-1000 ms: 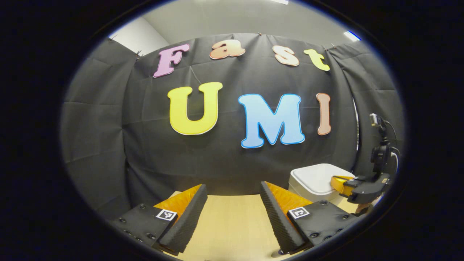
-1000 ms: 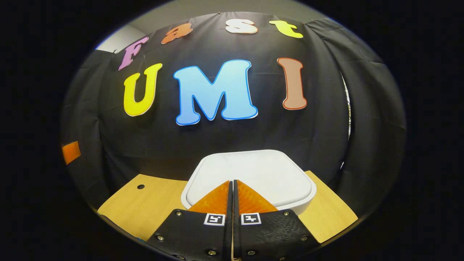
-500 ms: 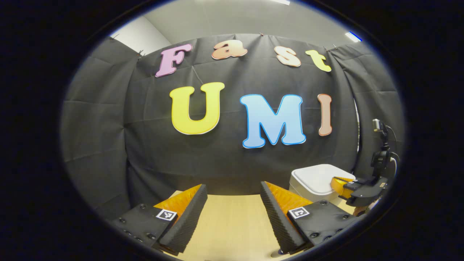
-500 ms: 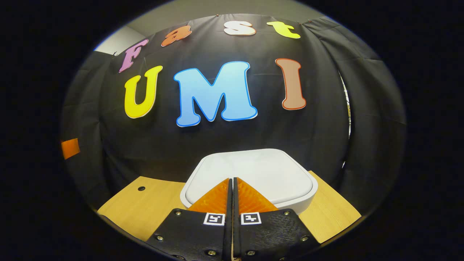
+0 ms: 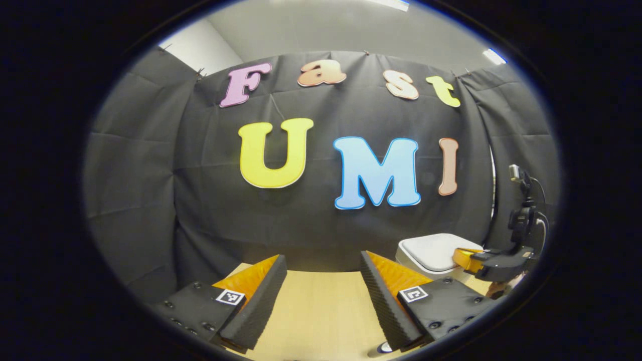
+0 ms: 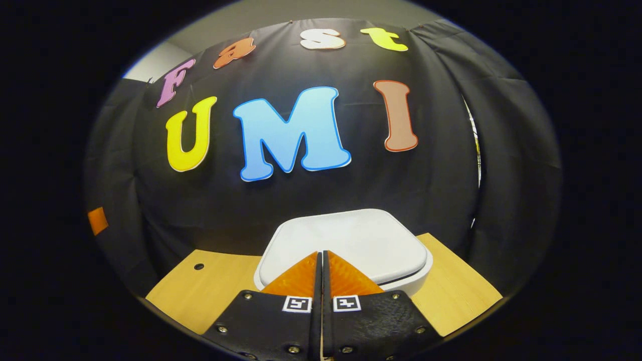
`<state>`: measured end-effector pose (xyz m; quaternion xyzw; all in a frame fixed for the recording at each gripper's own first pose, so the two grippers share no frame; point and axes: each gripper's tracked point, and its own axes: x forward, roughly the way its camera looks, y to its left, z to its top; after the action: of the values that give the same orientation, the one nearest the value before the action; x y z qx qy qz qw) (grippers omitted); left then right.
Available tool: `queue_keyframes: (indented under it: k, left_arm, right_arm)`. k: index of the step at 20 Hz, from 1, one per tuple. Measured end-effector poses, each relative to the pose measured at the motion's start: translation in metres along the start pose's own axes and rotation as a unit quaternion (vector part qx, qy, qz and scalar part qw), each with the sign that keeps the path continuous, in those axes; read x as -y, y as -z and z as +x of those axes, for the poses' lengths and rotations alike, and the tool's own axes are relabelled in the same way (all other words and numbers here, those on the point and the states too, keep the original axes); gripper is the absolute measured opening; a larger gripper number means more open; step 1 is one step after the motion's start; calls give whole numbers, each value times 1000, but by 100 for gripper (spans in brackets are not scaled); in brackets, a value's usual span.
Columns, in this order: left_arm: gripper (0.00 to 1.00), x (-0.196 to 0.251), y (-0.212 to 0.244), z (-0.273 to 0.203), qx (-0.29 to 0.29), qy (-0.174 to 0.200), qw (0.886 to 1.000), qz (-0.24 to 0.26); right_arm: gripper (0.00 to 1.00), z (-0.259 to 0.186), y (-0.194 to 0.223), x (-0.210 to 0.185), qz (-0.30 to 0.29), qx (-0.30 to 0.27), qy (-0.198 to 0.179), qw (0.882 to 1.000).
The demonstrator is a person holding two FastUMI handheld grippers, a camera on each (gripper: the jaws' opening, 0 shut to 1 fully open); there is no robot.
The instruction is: Press the lid of the desktop garbage bin to open it, pick up the crumpled paper on the desktop and throw it into the bin, then pick up the pop can on the desktop and drop it into the bin, and finally close the garbage bin lid.
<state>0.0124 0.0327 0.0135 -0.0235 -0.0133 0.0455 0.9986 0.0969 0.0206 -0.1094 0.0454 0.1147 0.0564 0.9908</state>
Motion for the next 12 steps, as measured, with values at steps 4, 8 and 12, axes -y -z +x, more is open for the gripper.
queue_keyframes:
  k: [4, 8, 12]
  left_arm:
    - [96, -3, 1, -5, -2, -4, 1000, -2]
    - [97, 3, -1, -10, 0, 1, 1000, -5]
    - [96, 4, -2, -14, 3, 4, 1000, -3]
  right_arm:
    - [1, -20, -37, 1, -8, 52, 8, 999]
    - [1, -36, -53, 1, -8, 74, 9, 997]
    - [1, -50, -64, -2, -13, 90, 6, 996]
